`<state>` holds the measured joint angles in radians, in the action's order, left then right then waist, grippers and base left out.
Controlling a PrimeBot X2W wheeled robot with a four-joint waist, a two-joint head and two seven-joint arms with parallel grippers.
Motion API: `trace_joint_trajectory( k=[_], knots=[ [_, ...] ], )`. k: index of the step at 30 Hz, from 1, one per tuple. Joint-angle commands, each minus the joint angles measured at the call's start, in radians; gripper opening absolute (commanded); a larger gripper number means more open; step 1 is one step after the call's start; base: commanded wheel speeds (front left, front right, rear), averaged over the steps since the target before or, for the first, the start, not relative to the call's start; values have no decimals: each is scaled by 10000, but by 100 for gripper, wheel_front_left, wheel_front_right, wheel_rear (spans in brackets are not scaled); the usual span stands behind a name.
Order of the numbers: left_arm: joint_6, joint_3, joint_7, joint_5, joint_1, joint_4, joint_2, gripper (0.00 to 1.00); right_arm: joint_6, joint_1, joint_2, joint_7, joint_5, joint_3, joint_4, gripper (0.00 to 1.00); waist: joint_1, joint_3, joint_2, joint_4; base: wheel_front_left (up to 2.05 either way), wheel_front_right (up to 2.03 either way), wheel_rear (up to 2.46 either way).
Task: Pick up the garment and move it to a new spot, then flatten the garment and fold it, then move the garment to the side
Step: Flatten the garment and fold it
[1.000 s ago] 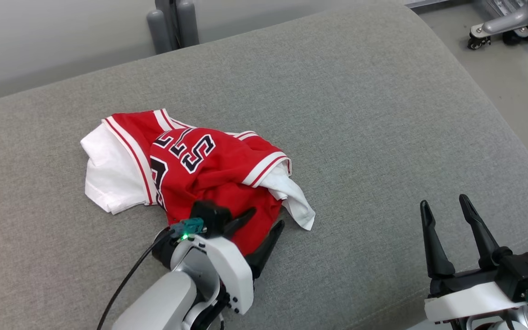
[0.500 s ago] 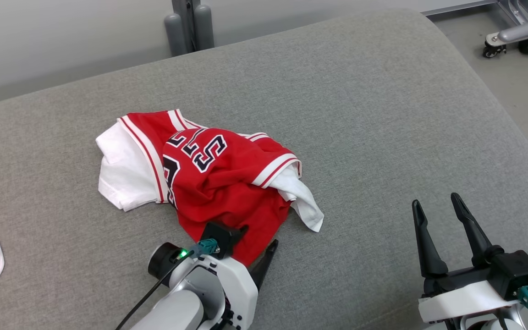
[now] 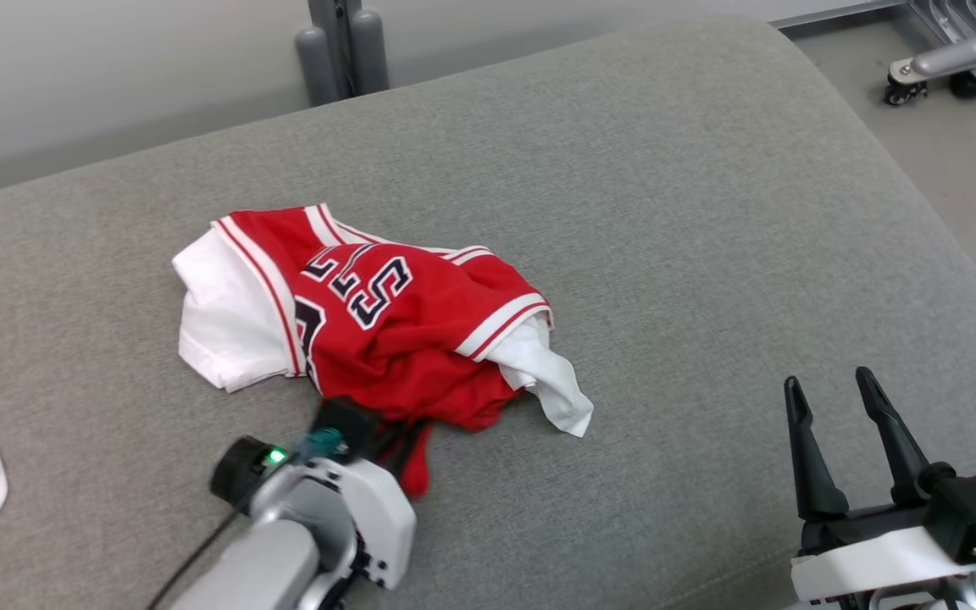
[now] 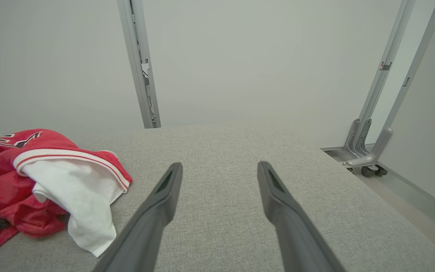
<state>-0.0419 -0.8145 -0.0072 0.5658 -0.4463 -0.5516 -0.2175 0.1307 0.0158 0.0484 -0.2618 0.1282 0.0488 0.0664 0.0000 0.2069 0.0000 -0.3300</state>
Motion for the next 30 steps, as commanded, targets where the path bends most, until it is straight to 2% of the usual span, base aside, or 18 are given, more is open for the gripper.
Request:
trace_joint_trajectory(
  k=[1, 6, 10, 13, 15, 16, 19, 21, 23, 25, 30],
  knots=[
    [-98, 221, -86, 119, 71, 449, -331, 0, 1, -63, 41, -49, 86, -67, -45, 100, 0, -59, 0, 130, 0, 0, 0],
    [-819, 1135, 93, 350, 556, 4019, -1726, 0, 1, -218, 40, -49, 172, -125, 7, 100, 0, -191, 0, 511, 0, 0, 0],
    [-1419, 2107, 513, 1087, 1200, 7183, -2559, 0, 1, -189, 41, -49, 205, -53, 10, 100, 0, -244, 0, 671, 0, 0, 0],
    [-1810, 2807, 544, 1657, 1680, 9062, -2831, 0, 1, -190, 43, -49, 198, -60, 9, 100, 0, -270, 0, 746, 0, 0, 0],
    [-2096, 3248, 505, 1726, 1993, 9728, -3148, 0, 1, -206, 38, -49, 181, -85, 8, 100, 0, -265, 0, 798, 0, 0, 0],
    [-2239, 3496, 338, 1965, 2144, 9979, -3037, 0, 1, -202, 35, -49, 166, -97, 4, 100, 0, -257, 0, 818, 0, 0, 0],
    [-2506, 4017, 200, 2406, 2871, 9939, -3209, 0, 1, -197, 46, -49, 139, -144, 2, 100, 0, -221, 0, 871, 0, 0, 0],
    [-2508, 4238, 139, 2733, 3405, 9405, -3328, 0, 1, -149, 38, -49, 126, -135, -3, 100, 0, -155, 0, 902, 0, 0, 0],
    [-2356, 4379, -34, 3163, 3889, 8658, -3189, 0, 1, -113, 44, -49, 101, -87, 26, 100, 0, -105, 0, 931, 0, 0, 0],
    [-2187, 4437, -261, 3157, 4179, 7557, -3321, 0, 1, -95, 41, -49, 61, -73, 46, 100, 0, -24, 0, 998, 0, 0, 0],
    [-1823, 4341, -937, 3098, 4347, 5372, -3023, 0, 1, -40, 46, -49, 0, -64, 63, 100, 0, 73, 0, 1092, 0, 0, 0]
  ],
)
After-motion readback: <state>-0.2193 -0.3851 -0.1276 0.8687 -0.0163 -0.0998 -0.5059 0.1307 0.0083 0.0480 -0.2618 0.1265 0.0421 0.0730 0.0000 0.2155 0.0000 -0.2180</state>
